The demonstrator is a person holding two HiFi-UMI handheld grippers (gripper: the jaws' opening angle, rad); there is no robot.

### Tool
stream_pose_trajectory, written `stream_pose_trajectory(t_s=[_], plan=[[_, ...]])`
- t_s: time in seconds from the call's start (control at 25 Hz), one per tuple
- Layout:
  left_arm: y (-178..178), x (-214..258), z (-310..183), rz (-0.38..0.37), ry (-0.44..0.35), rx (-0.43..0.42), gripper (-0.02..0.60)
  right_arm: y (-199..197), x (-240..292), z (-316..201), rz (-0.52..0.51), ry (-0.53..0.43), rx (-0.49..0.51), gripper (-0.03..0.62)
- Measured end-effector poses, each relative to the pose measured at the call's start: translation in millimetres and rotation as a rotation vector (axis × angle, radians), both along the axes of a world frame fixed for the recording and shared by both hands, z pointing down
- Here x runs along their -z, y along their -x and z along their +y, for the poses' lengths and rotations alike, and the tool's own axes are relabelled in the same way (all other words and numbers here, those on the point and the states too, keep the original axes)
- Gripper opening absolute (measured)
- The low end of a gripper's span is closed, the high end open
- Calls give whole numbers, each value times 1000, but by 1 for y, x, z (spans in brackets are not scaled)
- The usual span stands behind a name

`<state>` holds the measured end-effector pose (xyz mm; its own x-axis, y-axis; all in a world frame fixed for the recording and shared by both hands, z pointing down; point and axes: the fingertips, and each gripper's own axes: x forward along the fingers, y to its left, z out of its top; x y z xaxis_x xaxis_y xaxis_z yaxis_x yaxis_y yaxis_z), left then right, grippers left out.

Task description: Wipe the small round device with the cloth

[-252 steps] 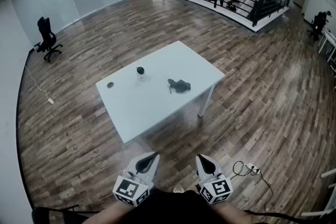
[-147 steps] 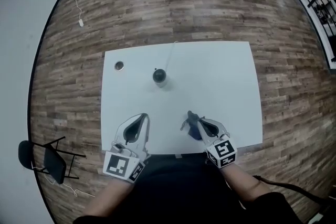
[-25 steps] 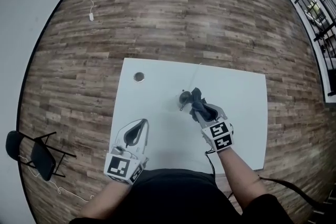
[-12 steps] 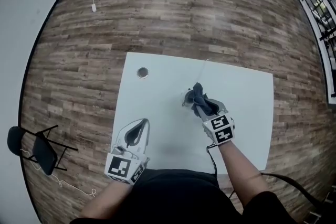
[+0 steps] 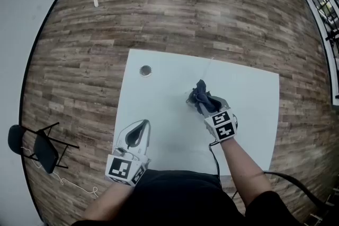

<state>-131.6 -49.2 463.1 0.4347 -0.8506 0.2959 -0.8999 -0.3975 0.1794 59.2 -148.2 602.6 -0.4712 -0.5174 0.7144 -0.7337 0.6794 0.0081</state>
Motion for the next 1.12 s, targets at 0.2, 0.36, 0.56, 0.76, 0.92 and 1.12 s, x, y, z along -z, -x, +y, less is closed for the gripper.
stream_pose_trajectory(t_s=[0.2,0.36,0.56,0.76,0.92,1.12], plan=[[0,0,-4,5,5,-2,6,8,0,6,27,-4,42,112],[-2,-2,-2,6,11,-9,6,14,2,11,41,-9,77,112],[2,-4,-2,7,14,7,6,20,0,16,49,-3,109,112],[1,-3,1,8,16,11,6,26,0,22,77,-6,160,112],[0,-6,3,8,26,15,6,26,-4,24,73,13,178,112],[6,-7,8,2,36,35,6,35,-17,34,70,60,208,112]])
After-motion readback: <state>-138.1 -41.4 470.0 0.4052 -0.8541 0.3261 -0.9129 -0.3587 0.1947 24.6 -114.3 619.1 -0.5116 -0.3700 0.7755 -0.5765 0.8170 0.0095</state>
